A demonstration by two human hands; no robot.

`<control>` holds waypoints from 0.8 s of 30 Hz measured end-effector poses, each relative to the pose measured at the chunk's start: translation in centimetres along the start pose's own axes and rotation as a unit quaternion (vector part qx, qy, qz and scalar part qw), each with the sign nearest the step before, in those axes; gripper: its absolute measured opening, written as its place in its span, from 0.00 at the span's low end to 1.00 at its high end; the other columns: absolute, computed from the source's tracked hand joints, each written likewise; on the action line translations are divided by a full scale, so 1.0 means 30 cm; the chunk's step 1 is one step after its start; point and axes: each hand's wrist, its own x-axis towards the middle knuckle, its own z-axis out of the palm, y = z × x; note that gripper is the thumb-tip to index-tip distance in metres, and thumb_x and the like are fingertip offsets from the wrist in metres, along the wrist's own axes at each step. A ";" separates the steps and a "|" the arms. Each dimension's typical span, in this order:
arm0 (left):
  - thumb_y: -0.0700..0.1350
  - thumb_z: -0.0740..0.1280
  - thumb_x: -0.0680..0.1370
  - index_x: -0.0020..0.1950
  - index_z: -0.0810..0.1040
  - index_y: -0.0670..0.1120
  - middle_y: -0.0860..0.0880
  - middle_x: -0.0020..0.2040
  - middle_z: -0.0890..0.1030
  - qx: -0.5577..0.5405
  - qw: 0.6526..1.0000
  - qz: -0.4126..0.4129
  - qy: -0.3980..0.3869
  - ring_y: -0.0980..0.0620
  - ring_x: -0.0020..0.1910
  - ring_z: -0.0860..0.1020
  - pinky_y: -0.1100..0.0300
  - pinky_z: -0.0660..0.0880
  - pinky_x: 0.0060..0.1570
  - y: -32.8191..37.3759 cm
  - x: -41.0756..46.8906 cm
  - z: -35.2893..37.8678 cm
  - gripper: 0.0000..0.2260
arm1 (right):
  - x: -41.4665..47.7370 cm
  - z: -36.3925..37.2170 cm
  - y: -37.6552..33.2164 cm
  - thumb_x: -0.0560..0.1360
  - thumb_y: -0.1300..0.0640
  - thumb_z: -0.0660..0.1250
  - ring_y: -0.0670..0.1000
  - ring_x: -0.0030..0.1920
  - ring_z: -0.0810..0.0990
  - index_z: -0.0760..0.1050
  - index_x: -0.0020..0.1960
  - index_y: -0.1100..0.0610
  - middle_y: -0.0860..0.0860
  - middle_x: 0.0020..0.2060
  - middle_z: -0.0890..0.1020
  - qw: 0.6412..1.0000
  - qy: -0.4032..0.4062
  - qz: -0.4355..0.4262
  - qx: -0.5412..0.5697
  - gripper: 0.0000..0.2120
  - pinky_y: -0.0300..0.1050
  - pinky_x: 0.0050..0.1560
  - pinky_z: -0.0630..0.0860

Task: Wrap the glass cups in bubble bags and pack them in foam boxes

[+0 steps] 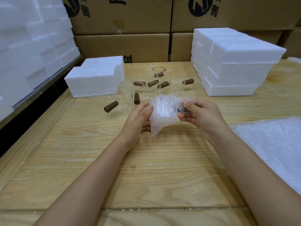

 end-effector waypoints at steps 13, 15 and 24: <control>0.54 0.74 0.70 0.68 0.69 0.65 0.55 0.65 0.75 0.182 0.980 0.080 -0.030 0.57 0.59 0.78 0.59 0.77 0.57 -0.021 -0.003 -0.057 0.28 | 0.004 0.034 0.057 0.75 0.68 0.65 0.50 0.36 0.82 0.77 0.43 0.60 0.55 0.38 0.81 0.999 -0.044 -0.029 0.001 0.06 0.43 0.41 0.82; 0.54 0.73 0.71 0.64 0.70 0.67 0.59 0.65 0.74 0.229 0.970 0.078 -0.017 0.58 0.61 0.76 0.56 0.75 0.61 -0.028 0.004 -0.072 0.24 | 0.010 0.044 0.078 0.76 0.68 0.65 0.50 0.36 0.82 0.77 0.43 0.58 0.55 0.40 0.81 0.998 -0.038 -0.037 -0.030 0.07 0.44 0.41 0.82; 0.51 0.72 0.75 0.68 0.67 0.63 0.63 0.63 0.72 0.303 0.949 0.088 0.003 0.60 0.64 0.71 0.69 0.66 0.59 -0.058 0.034 -0.083 0.25 | 0.029 0.075 0.132 0.77 0.67 0.64 0.45 0.27 0.79 0.76 0.54 0.52 0.54 0.32 0.81 0.983 -0.001 -0.044 -0.175 0.12 0.38 0.33 0.76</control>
